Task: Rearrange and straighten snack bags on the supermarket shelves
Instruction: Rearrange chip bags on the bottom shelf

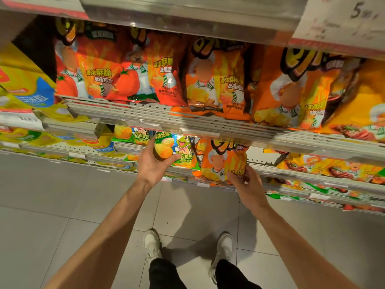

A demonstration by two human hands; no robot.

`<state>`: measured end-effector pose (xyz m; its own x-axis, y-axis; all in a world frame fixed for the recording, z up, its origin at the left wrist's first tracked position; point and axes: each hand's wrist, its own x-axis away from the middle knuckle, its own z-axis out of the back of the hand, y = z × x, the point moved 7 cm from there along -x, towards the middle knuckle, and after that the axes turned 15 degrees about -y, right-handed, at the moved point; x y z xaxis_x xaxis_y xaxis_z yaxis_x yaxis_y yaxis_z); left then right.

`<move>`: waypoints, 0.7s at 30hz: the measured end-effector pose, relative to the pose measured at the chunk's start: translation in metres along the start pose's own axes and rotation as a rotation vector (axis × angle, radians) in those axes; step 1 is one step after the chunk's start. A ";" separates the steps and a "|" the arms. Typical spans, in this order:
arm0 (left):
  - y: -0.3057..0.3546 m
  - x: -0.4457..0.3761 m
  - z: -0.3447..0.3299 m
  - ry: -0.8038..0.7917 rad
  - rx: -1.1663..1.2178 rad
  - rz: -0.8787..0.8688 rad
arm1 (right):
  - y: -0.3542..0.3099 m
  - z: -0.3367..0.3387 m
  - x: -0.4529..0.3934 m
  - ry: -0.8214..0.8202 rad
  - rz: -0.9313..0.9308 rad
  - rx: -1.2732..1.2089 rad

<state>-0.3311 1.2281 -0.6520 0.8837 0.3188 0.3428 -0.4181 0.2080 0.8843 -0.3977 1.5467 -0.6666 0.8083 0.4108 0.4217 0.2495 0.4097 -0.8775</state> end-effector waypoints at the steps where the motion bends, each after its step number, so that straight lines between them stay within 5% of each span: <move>1: 0.002 -0.001 0.004 0.050 -0.070 0.004 | -0.001 0.000 -0.001 -0.003 0.005 0.002; 6: 0.012 -0.011 0.012 0.192 -0.279 -0.013 | -0.004 -0.004 -0.001 -0.024 0.020 -0.018; 16: 0.011 -0.038 0.006 0.210 -0.249 -0.003 | 0.001 -0.006 0.003 -0.048 -0.038 -0.165; 21: 0.014 -0.031 -0.002 0.190 -0.415 -0.069 | 0.001 -0.007 0.007 -0.052 -0.040 -0.212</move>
<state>-0.3649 1.2232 -0.6506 0.8745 0.4468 0.1887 -0.4424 0.5754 0.6879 -0.3876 1.5444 -0.6662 0.7683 0.4419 0.4631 0.3916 0.2479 -0.8861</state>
